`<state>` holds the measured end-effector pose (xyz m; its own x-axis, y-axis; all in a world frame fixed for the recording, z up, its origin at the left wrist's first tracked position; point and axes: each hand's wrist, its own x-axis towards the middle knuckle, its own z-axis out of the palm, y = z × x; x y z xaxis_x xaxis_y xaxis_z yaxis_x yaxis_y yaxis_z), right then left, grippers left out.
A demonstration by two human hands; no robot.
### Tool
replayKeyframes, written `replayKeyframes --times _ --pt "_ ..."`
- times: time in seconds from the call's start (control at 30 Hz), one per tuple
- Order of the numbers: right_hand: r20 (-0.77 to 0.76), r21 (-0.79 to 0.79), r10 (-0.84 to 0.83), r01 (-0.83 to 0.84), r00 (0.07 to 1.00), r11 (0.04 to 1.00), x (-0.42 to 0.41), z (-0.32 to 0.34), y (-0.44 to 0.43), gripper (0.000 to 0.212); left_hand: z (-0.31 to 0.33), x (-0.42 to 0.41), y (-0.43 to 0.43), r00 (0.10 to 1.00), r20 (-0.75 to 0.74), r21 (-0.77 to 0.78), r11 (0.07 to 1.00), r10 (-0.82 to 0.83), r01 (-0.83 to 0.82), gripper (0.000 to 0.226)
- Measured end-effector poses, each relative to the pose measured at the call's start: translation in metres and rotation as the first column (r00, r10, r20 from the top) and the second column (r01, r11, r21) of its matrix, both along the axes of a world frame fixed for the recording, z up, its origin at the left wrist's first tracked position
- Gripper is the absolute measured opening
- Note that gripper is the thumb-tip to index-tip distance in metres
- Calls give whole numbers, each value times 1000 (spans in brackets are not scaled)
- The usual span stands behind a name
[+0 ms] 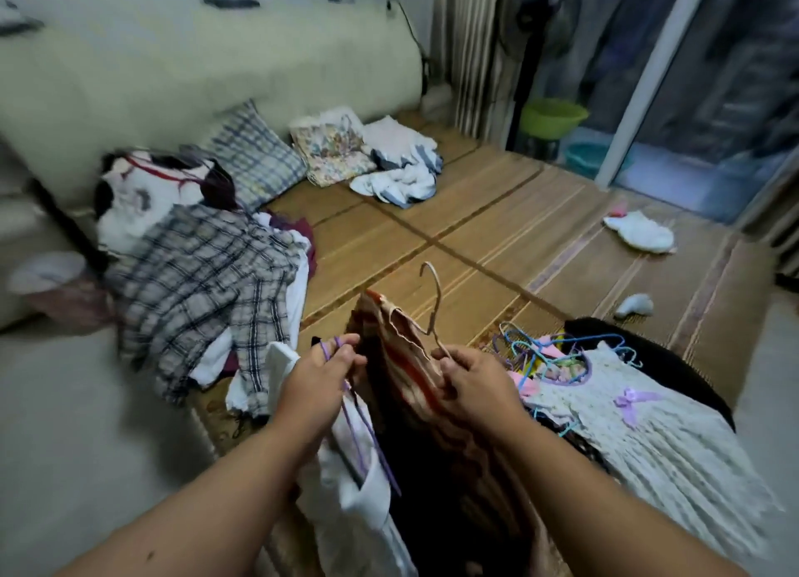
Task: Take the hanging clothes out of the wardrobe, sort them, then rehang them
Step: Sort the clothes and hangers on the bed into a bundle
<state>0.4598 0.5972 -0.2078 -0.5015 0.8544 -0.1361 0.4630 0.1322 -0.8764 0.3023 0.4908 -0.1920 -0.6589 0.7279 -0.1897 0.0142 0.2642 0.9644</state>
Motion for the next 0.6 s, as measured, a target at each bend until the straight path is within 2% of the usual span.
replayKeyframes --times 0.17,0.43,0.6 --pt "56 148 60 -68 997 987 -12 103 -7 21 91 -13 -15 994 106 189 982 9 -29 21" --pt "5 192 145 -143 989 971 -27 233 -31 19 224 -14 -35 999 12 362 931 -45 38 21" --pt "-55 276 275 -251 960 928 -36 307 -58 17 301 5 -50 997 -70 453 892 34 2 23"
